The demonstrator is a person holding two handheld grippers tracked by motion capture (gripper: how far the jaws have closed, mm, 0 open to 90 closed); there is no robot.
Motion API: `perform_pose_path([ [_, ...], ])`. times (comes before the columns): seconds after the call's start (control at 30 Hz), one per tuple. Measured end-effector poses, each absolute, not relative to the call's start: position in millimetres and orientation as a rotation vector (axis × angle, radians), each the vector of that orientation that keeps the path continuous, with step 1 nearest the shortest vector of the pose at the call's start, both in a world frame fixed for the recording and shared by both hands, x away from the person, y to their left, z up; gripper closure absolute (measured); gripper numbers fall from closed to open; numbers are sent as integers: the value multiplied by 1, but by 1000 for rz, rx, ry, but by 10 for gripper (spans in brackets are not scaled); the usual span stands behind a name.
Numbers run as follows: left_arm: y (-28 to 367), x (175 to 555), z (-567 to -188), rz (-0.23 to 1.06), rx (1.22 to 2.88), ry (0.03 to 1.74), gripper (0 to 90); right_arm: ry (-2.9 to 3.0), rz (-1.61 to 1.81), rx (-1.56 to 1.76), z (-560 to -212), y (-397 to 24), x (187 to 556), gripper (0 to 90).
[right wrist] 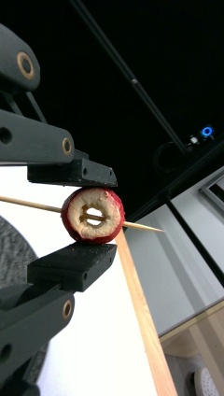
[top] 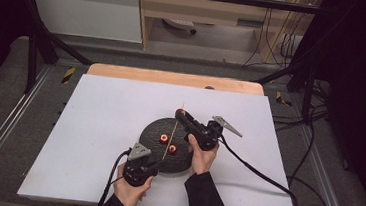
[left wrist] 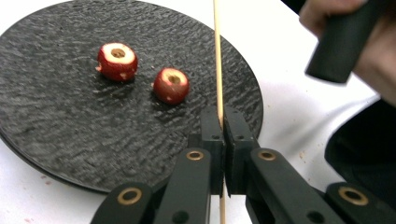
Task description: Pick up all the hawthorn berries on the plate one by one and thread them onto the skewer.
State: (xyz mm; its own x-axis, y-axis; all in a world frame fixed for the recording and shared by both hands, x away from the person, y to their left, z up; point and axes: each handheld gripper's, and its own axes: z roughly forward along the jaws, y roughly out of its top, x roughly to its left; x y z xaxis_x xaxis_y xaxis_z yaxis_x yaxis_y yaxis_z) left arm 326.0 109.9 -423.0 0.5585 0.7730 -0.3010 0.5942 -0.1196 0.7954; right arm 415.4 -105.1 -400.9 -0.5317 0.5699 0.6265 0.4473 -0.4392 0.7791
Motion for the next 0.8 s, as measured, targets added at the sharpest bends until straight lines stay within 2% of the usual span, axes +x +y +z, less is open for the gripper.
perform_pose_path([
  [0.8,111,349,-418,260,1855,1092,884,1812,2045,1417,-427,-90,381,609],
])
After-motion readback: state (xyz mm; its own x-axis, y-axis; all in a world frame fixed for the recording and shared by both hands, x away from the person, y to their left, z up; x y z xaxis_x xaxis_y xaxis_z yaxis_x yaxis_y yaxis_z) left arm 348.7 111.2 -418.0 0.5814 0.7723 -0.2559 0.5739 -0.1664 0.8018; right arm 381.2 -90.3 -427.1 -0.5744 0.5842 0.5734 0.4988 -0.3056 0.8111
